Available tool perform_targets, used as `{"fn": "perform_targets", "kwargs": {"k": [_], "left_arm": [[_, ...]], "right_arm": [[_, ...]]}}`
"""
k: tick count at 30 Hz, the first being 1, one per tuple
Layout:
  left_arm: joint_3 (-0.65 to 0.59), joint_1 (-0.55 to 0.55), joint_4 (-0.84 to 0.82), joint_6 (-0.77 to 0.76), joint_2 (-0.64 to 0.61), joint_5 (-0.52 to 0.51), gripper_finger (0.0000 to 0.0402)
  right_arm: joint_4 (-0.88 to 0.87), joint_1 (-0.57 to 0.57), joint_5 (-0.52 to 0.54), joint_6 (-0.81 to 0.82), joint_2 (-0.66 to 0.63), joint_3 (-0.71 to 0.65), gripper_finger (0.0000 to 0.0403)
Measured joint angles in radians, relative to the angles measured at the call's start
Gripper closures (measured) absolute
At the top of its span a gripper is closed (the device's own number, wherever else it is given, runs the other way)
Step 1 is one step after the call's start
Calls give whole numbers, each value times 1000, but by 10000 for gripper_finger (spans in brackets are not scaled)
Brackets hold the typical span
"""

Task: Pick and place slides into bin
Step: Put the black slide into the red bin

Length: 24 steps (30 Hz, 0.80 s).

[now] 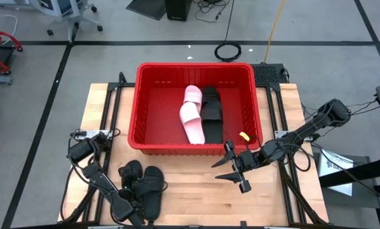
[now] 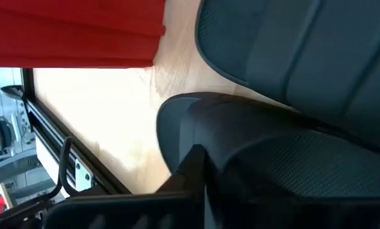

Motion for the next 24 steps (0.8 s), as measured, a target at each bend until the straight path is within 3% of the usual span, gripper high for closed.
{"fn": "perform_targets", "kwargs": {"k": [13,19,24], "left_arm": [[12,-19,-59,-52,-14,93,400],[32,-50,-64,-110,-96,73,400],[53,-86,-67,-148,-202,-4,401]], "right_arm": [[0,0,0,-1,0,0,238],[0,0,0,-1,0,0,238],[-5,0,0,-18,0,0,238]]}}
